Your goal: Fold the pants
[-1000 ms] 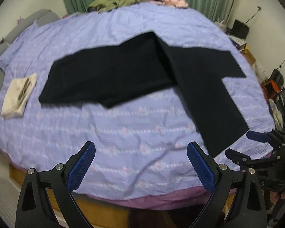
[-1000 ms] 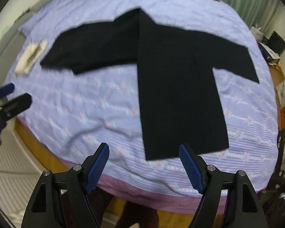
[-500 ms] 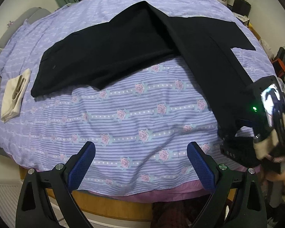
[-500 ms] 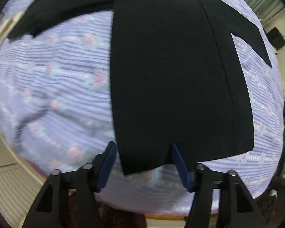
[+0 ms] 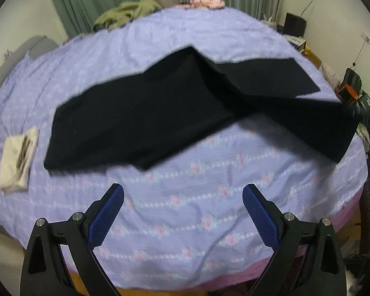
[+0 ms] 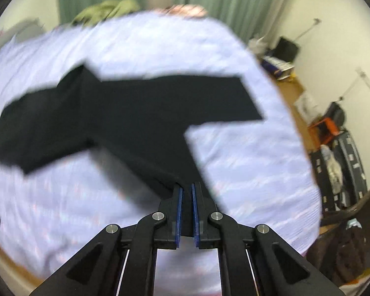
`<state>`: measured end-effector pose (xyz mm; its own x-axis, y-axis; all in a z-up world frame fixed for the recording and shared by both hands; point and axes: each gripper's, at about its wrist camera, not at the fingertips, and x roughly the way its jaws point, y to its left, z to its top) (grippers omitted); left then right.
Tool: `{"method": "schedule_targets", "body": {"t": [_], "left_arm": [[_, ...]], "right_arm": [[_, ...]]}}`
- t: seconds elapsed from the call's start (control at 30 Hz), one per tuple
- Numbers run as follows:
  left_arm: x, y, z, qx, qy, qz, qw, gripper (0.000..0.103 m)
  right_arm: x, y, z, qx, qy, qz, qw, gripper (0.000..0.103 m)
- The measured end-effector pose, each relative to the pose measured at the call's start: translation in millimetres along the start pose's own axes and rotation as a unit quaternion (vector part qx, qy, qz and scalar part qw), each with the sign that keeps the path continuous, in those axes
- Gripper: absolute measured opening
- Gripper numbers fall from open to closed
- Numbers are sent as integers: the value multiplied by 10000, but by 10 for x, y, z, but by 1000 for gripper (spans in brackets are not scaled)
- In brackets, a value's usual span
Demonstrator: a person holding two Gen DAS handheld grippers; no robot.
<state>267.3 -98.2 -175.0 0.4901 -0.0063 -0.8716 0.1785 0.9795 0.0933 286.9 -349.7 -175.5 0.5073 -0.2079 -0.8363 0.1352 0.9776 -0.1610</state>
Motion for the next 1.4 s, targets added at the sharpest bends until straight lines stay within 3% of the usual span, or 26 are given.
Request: {"method": "schedule_targets", "body": {"t": [0.13, 0.3, 0.5, 0.8, 1.03, 1.1, 1.17, 1.27, 1.4], "left_arm": [[-50, -38, 274, 170, -249, -58, 9995, 98], [-132, -237, 701, 347, -573, -140, 9977, 98], [-67, -487, 1255, 543, -867, -45, 9947, 98], [811, -920, 2116, 495, -548, -77, 9972, 98], [1501, -1226, 2539, 669, -304, -43, 9973, 98], [1613, -1282, 2597, 734, -266, -40, 9969, 98], [1681, -1318, 2637, 800, -240, -51, 9965, 98], [1742, -1358, 2653, 855, -241, -58, 9960, 98], [1709, -1375, 2600, 777, -315, -209, 9963, 98]], "right_arm": [[-130, -312, 483, 251, -392, -359, 9983, 7], [-111, -493, 1047, 84, -749, -691, 9948, 7], [148, -743, 1746, -11, -911, -848, 9922, 7], [1378, -1089, 2630, -228, -483, -875, 9947, 7], [2369, -1181, 2928, -470, 32, -723, 9963, 7], [2567, -1199, 2966, -510, 167, -677, 9963, 14], [2660, -1248, 2982, -445, 206, -801, 9956, 48], [2546, -1403, 2985, -308, -72, -1129, 9931, 55], [2270, -1657, 2861, 37, -172, -944, 9954, 55]]}}
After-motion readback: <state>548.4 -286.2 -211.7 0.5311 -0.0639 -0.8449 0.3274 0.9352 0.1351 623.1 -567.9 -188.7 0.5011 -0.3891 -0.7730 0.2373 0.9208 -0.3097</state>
